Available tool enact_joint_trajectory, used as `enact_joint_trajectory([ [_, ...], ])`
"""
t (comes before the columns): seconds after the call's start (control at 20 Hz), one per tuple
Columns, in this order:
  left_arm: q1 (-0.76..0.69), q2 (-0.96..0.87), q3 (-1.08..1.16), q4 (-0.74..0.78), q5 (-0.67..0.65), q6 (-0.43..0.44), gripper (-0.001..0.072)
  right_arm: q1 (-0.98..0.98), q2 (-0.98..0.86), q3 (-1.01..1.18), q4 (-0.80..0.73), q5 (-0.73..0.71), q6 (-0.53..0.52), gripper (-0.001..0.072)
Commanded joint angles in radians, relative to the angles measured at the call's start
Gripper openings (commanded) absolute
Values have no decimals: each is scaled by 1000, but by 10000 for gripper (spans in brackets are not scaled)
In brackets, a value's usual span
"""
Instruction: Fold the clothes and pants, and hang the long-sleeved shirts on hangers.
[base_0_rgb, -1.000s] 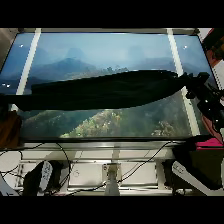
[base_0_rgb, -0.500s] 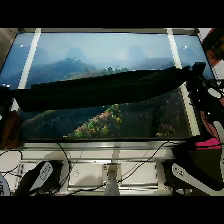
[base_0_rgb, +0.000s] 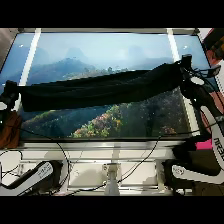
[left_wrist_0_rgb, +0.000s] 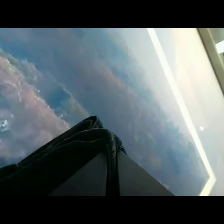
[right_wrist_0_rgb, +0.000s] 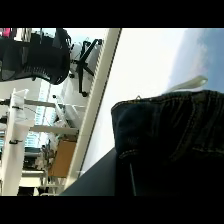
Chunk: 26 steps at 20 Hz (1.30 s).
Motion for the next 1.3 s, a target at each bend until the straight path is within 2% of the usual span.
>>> enact_joint_trajectory([
  [0.0, -5, -42, 33, 22, 1, -2, 41, 42, -80, 77, -49, -31, 0, 33],
  [0.2, -8, -119, 124, 21, -3, -3, 40, 42, -146, 159, -48, -48, 1, 33],
  [0.35, -8, -175, 139, 21, 2, -117, 41, 42, -197, 222, 21, -74, 5, 33],
  [0.55, -12, -214, 141, 21, 44, -146, 40, 42, -268, 303, 162, -109, 11, 33],
  [0.6, -12, -214, 145, 20, 60, -149, 40, 43, -280, 318, 175, -122, 31, 33],
  [0.8, -12, -215, 159, 21, 148, -281, 41, 43, -319, 345, 195, -148, 192, 33],
  [0.95, -15, -227, 159, 21, 151, -290, 41, 48, -340, 345, 195, -150, 221, 33],
  [1.1, -36, -244, 161, 21, 179, -303, 42, 63, -356, 345, 195, -152, 320, 33],
  [1.25, -60, -254, 162, 21, 238, -303, 43, 63, -367, 345, 194, -144, 320, 34],
])
